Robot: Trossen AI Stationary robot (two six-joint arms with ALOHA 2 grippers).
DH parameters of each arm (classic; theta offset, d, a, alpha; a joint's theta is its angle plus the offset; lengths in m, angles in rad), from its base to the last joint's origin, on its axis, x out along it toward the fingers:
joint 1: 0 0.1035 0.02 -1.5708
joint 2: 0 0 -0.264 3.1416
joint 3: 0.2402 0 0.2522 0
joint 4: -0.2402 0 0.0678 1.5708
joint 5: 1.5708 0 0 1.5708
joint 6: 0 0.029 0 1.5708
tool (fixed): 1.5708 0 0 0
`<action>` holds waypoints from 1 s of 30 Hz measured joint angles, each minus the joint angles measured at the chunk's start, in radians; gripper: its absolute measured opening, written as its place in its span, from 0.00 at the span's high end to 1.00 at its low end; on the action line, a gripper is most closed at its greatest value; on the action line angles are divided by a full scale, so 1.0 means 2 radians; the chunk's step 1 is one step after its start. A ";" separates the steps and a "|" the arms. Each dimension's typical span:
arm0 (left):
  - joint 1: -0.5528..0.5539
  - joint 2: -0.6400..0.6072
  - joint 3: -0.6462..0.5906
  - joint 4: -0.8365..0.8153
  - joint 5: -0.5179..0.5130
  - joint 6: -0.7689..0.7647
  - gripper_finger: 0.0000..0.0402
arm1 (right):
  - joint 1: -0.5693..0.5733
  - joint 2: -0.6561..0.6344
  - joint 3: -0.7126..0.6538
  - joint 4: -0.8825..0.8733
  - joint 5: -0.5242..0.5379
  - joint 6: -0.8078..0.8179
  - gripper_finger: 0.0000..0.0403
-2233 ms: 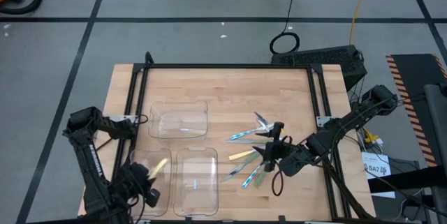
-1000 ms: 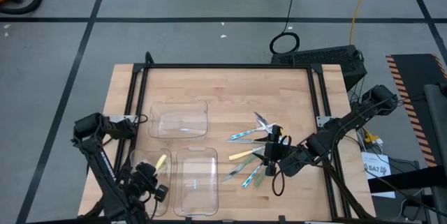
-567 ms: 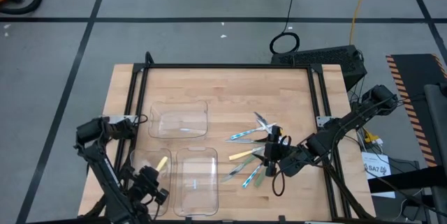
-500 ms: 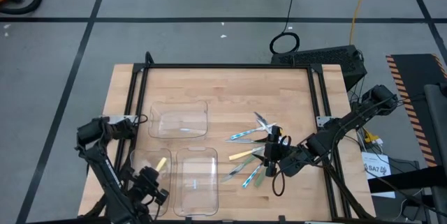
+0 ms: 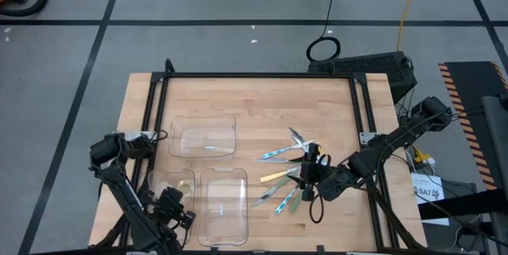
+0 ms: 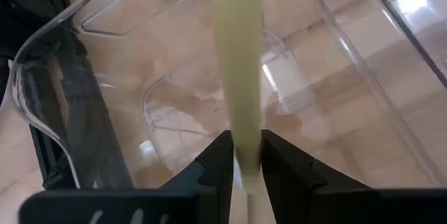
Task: Sort silverware by color (type)
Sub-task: Put the top left yellow table knife into the bottom left transparent bin, then put the right yellow table knife into the bottom left transparent bin
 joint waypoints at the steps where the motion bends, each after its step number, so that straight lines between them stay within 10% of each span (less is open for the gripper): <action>1: 0.000 0.000 0.000 -0.001 0.000 0.002 0.80 | 0.000 0.000 0.000 0.000 0.000 0.000 0.43; 20: 0.011 0.000 0.037 -0.009 -0.036 0.122 0.79 | 0.000 0.000 0.000 -0.019 -0.069 0.013 0.43; 30: 0.017 -0.001 0.172 -0.009 -0.276 0.310 0.79 | 0.010 0.000 0.000 -0.051 -0.104 -0.013 0.43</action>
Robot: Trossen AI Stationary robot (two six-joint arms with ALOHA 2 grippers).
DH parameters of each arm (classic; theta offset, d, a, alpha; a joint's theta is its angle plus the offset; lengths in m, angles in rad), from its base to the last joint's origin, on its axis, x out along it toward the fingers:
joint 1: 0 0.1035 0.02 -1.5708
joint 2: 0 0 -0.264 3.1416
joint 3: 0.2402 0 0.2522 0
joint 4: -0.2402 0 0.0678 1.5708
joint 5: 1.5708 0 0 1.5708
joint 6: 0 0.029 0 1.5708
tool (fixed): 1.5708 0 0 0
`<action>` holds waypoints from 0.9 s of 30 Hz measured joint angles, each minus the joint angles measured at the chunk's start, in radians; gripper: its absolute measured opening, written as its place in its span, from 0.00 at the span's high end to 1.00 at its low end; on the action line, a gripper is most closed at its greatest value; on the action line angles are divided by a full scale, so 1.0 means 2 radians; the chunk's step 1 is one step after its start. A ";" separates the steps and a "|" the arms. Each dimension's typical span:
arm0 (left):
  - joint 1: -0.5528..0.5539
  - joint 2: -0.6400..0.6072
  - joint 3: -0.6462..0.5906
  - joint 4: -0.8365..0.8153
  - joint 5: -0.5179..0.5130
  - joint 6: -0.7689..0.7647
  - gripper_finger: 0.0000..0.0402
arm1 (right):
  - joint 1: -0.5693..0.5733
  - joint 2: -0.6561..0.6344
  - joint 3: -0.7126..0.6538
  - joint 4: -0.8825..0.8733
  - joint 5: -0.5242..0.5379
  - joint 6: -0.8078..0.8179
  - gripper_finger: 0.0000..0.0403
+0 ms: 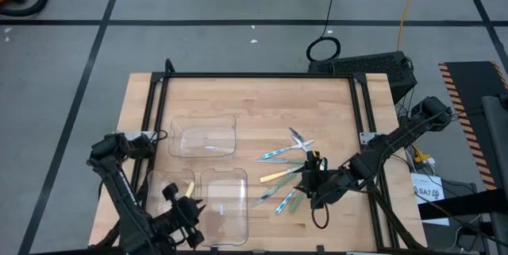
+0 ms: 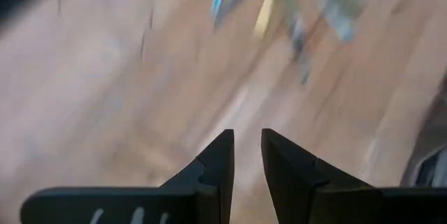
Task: Sort silverware by color (type)
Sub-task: Put the right yellow table knife into the bottom left transparent bin
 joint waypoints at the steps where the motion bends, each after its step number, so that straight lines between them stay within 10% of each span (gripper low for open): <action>1: 0.001 0.000 0.009 0.000 -0.025 0.022 0.79 | 0.000 0.000 0.000 -0.015 0.000 0.004 0.43; 7: 0.021 0.000 0.031 0.001 -0.126 0.098 0.79 | -0.001 0.000 0.000 -0.147 0.007 0.151 0.43; 18: 0.077 0.000 0.031 0.031 -0.128 0.153 0.79 | -0.001 0.012 0.000 -0.307 0.001 0.418 0.43; 27: 0.090 0.000 0.031 0.076 -0.127 0.208 0.79 | 0.000 0.055 0.000 -0.304 -0.035 0.446 0.43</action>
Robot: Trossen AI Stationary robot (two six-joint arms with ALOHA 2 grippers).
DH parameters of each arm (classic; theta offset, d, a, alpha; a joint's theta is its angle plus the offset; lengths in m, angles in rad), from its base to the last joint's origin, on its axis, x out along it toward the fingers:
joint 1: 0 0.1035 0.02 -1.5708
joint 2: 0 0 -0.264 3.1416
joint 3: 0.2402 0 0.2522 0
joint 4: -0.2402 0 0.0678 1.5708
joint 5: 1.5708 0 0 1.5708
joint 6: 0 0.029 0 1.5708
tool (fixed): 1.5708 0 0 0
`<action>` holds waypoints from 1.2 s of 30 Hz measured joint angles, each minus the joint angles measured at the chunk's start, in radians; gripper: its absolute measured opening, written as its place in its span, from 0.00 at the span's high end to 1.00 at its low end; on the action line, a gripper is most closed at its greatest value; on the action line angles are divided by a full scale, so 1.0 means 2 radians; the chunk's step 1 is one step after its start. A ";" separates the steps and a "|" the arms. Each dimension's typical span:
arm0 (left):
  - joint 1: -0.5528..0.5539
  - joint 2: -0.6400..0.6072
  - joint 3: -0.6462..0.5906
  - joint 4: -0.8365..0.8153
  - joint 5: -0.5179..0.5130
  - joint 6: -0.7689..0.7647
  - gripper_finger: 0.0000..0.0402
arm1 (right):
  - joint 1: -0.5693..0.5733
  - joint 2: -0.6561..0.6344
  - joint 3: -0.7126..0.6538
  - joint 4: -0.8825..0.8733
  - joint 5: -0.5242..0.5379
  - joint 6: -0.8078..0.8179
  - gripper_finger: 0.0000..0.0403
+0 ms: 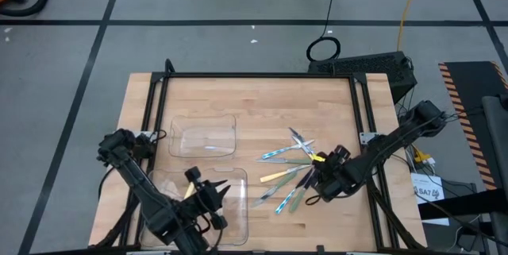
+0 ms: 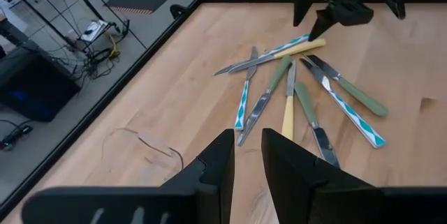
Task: Sort silverware by color (type)
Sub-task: Put the right yellow table knife into the bottom left transparent bin
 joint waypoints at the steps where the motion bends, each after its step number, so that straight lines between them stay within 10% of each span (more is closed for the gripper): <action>1: 0.000 0.000 0.000 0.004 0.000 0.004 0.79 | 0.000 0.006 0.000 0.002 -0.010 0.000 0.43; 36: 0.003 0.001 0.000 0.012 0.000 0.018 0.79 | -0.033 0.043 -0.045 0.056 -0.057 -0.038 0.43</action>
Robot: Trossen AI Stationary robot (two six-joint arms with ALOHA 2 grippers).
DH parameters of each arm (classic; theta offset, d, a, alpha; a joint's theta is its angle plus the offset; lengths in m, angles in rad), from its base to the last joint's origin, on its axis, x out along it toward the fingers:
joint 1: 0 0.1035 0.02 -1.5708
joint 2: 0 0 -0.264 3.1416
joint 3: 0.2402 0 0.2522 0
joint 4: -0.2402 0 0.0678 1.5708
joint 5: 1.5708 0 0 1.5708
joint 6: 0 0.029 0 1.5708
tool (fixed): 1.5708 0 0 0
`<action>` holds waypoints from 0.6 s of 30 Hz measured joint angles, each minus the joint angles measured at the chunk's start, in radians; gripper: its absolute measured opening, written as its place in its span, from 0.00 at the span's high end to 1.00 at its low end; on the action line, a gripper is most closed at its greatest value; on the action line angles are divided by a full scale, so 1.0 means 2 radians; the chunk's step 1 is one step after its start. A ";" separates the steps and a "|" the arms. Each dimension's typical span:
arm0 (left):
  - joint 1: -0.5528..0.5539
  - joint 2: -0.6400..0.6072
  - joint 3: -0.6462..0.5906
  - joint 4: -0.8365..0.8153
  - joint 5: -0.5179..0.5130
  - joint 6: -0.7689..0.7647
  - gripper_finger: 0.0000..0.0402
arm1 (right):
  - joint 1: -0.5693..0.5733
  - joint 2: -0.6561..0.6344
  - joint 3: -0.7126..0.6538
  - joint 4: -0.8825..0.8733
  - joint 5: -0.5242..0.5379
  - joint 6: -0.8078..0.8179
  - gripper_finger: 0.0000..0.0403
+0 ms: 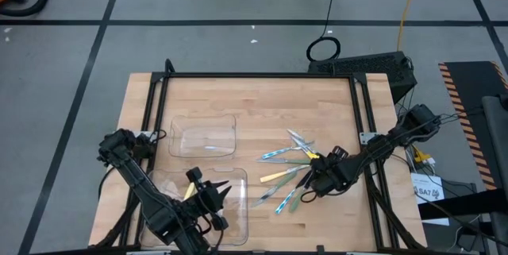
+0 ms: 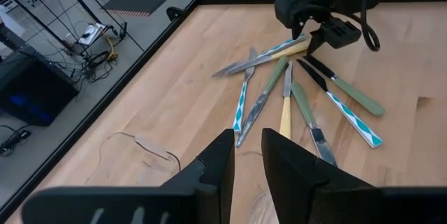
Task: Sort silverware by color (type)
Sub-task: Put the right yellow table knife into the bottom left transparent bin
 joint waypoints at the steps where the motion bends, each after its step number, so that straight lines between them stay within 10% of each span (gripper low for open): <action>1: 0.000 0.000 0.000 0.000 0.000 0.001 0.79 | -0.001 0.000 -0.001 0.000 0.000 0.000 0.43; 18: 0.000 0.000 0.000 0.000 0.000 0.004 0.79 | -0.008 0.001 -0.002 -0.063 0.000 0.013 0.43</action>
